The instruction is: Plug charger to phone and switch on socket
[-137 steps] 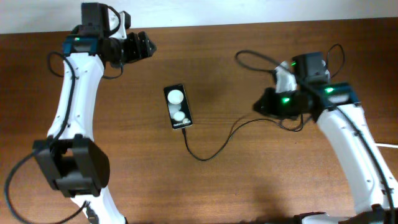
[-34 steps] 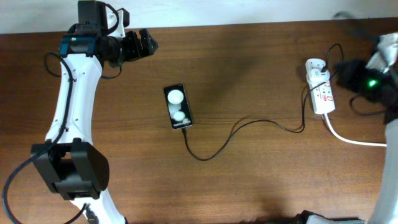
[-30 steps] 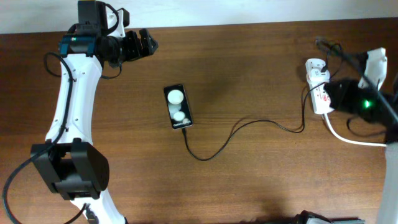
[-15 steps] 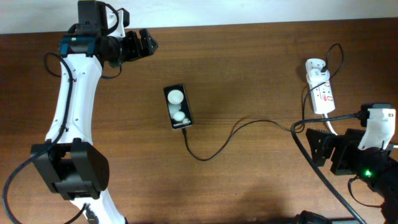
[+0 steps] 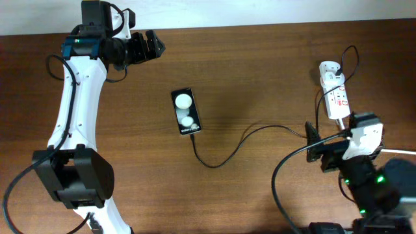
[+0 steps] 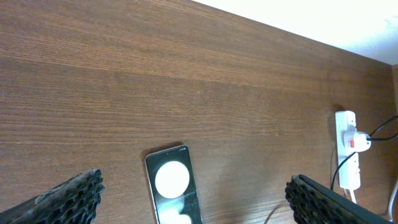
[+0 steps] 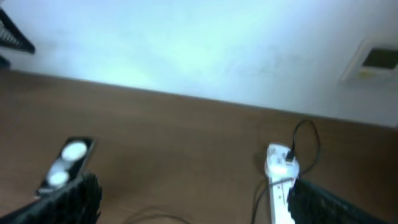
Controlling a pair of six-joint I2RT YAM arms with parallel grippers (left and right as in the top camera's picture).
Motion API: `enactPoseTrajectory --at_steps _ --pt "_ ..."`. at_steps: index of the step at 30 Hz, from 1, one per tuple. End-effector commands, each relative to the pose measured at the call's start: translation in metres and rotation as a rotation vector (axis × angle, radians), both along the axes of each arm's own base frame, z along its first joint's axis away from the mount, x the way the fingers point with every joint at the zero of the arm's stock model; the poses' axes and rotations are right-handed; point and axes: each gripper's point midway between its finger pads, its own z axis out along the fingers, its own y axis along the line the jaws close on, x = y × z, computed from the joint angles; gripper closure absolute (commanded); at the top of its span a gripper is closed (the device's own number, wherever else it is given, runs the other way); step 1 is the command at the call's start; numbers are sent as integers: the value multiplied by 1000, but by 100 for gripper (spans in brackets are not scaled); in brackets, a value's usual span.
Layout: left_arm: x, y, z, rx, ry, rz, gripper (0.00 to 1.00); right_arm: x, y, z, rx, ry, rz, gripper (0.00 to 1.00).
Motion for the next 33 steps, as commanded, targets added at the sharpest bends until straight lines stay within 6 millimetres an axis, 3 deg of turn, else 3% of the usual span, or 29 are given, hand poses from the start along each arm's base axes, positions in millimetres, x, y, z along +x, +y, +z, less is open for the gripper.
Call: enactPoseTrajectory --at_steps 1,8,18,33 --pt "1 3 8 10 -25 -3 1 0 -8 -32 -24 -44 -60 1" --pt "1 3 8 10 -25 -3 1 3 -7 -102 45 -132 -70 1" --pt "1 3 8 10 -25 -3 1 2 -7 -162 45 -112 -71 1" --pt "1 3 8 10 -25 -3 1 5 -9 -158 40 -155 -81 1"
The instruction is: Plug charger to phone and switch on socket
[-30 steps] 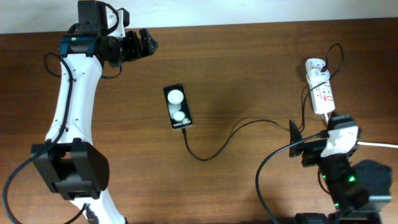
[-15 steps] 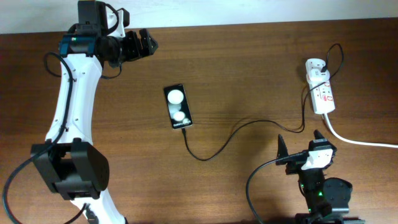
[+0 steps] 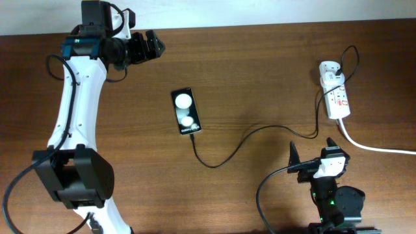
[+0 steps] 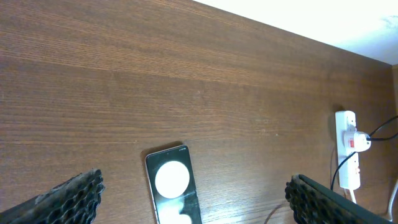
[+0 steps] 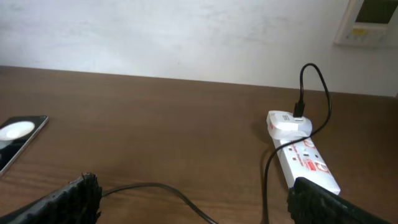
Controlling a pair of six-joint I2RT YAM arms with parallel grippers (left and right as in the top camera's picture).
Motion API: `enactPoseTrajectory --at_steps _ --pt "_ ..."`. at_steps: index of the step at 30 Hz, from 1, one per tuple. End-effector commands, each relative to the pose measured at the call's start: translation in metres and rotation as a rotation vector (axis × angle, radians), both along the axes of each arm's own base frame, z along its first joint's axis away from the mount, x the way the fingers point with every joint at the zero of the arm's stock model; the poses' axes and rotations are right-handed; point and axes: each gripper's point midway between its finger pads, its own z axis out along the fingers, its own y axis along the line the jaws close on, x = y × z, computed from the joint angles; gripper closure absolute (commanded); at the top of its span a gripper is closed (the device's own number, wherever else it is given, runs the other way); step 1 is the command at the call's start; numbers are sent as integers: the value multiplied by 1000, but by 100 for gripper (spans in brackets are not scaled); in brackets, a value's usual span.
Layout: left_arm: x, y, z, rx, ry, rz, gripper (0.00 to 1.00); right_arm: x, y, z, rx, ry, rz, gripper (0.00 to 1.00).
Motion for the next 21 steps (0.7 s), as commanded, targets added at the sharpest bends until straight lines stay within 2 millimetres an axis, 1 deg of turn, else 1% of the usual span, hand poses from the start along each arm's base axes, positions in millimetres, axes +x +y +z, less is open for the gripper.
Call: enactPoseTrajectory --at_steps 1,19,21 --pt "1 3 7 10 -24 -3 1 3 0 -1 2 -38 -1 1" --pt "1 3 7 12 -25 -1 1 3 0 -1 2 -41 -1 1" --pt "-2 3 18 12 -47 -1 1 3 0 -1 2 -41 -1 2"
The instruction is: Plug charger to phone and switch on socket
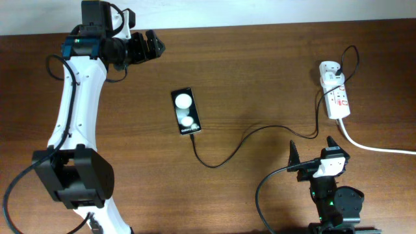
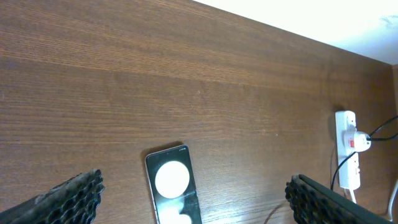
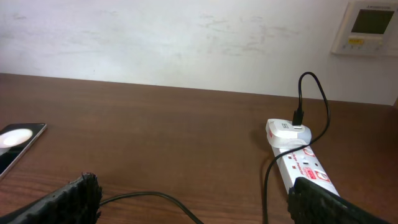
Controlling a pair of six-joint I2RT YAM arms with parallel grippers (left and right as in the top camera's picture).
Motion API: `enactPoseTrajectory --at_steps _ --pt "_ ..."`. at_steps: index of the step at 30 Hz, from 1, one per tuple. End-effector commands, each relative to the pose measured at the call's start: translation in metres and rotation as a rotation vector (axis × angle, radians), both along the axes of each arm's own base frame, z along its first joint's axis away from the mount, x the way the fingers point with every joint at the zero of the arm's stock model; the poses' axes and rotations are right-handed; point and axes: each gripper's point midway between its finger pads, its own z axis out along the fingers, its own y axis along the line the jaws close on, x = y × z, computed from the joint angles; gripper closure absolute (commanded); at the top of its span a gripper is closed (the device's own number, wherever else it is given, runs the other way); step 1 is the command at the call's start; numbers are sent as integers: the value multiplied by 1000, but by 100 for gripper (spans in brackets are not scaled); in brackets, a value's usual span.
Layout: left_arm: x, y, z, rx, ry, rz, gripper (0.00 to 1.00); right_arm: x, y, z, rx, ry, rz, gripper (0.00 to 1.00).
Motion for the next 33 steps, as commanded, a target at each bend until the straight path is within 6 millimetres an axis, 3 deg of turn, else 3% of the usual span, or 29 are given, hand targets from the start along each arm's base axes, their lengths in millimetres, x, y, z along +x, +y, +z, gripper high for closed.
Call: enactPoseTrajectory --at_steps 1,5,11,17,23,33 --pt "-4 3 23 13 -53 -1 1 0 0 -2 4 -4 -1 1" --pt "-28 25 26 118 -34 78 1 0 0 -2 4 -4 -1 2" --pt "-82 57 1 256 -139 201 1 0 0 -2 4 -4 -1 1" --pt "-128 60 -29 286 -324 196 1 0 0 -2 4 -4 -1 1" --pt "-178 60 -81 289 -410 193 1 0 0 -2 4 -4 -1 1" --pt "-230 60 -106 331 -713 185 1 0 0 -2 4 -4 -1 1"
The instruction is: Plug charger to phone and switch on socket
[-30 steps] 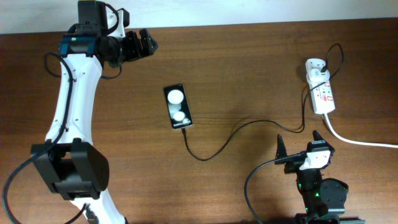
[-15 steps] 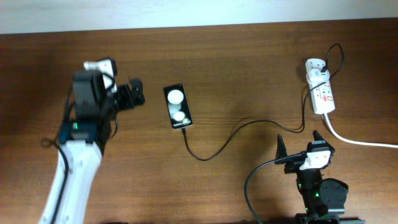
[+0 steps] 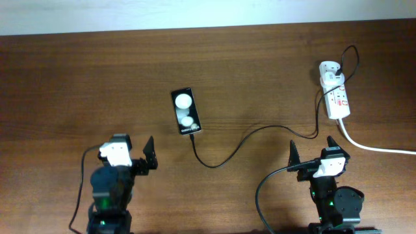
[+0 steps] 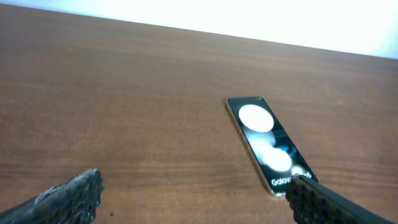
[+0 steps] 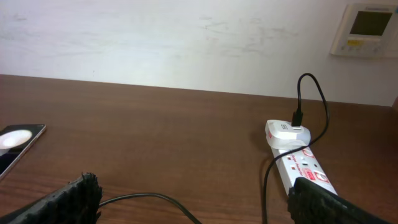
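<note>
The black phone (image 3: pixel 186 112) lies face up at mid-table, also showing in the left wrist view as the phone (image 4: pixel 267 143). A black charger cable (image 3: pixel 240 142) runs from the phone's near edge to the white charger (image 3: pixel 329 67) plugged into the white power strip (image 3: pixel 338 99). My left gripper (image 3: pixel 132 149) is open at the near edge, near-left of the phone, holding nothing. My right gripper (image 3: pixel 312 151) is open near the table's front, short of the power strip (image 5: pixel 300 167), with the cable (image 5: pixel 155 199) lying between its fingers (image 5: pixel 62 202).
The strip's thick white lead (image 3: pixel 377 147) runs off the right edge. A wall thermostat (image 5: pixel 370 26) hangs behind the table in the right wrist view. Bare brown tabletop (image 3: pixel 78 84) lies left of the phone.
My left arm has left the far left of the table. Its open gripper now sits at the near edge, near-left of the phone. The right gripper, phone and cable are unchanged.
My right gripper was open just short of the power strip's near end, with the left arm stretched to the far left. The right gripper then stood back at the near edge and stayed there. The left arm now rests at the near edge too.
</note>
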Controlling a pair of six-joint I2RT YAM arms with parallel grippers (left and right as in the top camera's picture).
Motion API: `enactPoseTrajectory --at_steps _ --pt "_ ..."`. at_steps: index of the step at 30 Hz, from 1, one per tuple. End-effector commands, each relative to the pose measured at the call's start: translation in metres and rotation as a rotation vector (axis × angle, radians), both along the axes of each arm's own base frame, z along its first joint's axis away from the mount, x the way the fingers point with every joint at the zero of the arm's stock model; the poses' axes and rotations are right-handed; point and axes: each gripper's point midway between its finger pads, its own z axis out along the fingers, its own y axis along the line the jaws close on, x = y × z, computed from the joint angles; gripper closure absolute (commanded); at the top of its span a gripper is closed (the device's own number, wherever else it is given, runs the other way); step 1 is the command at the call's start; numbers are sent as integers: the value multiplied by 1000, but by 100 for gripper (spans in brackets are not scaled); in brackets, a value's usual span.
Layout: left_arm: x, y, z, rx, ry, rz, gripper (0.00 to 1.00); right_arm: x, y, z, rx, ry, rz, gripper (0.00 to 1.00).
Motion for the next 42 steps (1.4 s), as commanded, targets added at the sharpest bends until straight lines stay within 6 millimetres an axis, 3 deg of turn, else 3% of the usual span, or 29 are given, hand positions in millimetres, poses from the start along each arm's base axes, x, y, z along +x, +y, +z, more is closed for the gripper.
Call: enactPoseTrajectory --at_steps 1,6,12,14,21,42 --pt "-14 2 -8 50 -59 -6 1 0 1 -3 5 1 1 1" --pt "-23 -11 -11 217 -71 -138 1 0 1 -3 5 1 1 2" --pt "-39 -10 -13 287 -67 -160 1 0 1 -3 5 1 1 1" --pt "-39 -9 6 294 -148 -142 1 0 1 -3 5 1 1 1" --pt "-43 -9 42 304 -306 -118 1 0 1 -3 5 1 1 1" --pt "-43 -9 40 303 -298 -118 1 0 1 -3 5 1 1 1"
